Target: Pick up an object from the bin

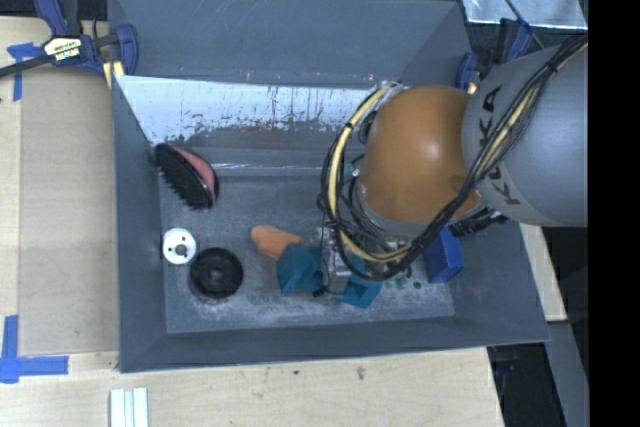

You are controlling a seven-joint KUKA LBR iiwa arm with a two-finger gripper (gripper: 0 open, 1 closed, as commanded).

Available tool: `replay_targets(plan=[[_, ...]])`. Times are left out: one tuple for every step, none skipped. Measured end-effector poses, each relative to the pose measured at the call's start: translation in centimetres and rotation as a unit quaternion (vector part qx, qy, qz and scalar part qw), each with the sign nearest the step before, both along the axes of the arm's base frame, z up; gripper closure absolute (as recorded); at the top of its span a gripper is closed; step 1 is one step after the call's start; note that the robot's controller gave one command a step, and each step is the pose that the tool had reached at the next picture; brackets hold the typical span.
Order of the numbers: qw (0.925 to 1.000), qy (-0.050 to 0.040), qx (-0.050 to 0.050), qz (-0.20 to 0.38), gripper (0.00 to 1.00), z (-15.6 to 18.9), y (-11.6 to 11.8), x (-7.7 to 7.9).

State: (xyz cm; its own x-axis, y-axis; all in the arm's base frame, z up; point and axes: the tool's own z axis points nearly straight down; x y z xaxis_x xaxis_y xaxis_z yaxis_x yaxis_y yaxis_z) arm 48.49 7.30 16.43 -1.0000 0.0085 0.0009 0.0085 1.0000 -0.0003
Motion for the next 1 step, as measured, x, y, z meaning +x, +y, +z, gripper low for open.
replay_targets(plan=[[1.0,-0.0017,0.0,0.0,1.0,0.7,-0.01,0.04]])
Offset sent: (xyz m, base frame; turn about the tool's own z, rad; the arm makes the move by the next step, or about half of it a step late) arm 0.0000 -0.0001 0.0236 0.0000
